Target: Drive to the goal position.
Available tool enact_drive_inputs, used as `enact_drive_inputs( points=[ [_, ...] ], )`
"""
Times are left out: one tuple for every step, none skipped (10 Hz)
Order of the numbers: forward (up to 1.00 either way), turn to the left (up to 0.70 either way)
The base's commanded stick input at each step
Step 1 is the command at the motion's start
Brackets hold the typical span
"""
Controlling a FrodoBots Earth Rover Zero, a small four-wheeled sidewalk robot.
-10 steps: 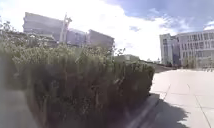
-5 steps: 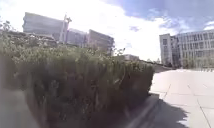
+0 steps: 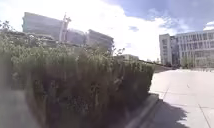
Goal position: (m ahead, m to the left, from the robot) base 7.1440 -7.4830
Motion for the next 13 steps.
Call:
enact_drive_inputs(
  points=[
    [0.00,-0.70],
    [0.00,-0.70],
    [0.00,-0.70],
    [0.00,-0.70],
    [0.00,-0.70],
    [0.00,-0.70],
    [0.00,-0.70],
    [0.00,-0.70],
    [0.00,-0.70],
    [0.00,-0.70],
    [0.00,-0.70],
    [0.00,-0.70],
    [0.00,-0.70]
  ],
)
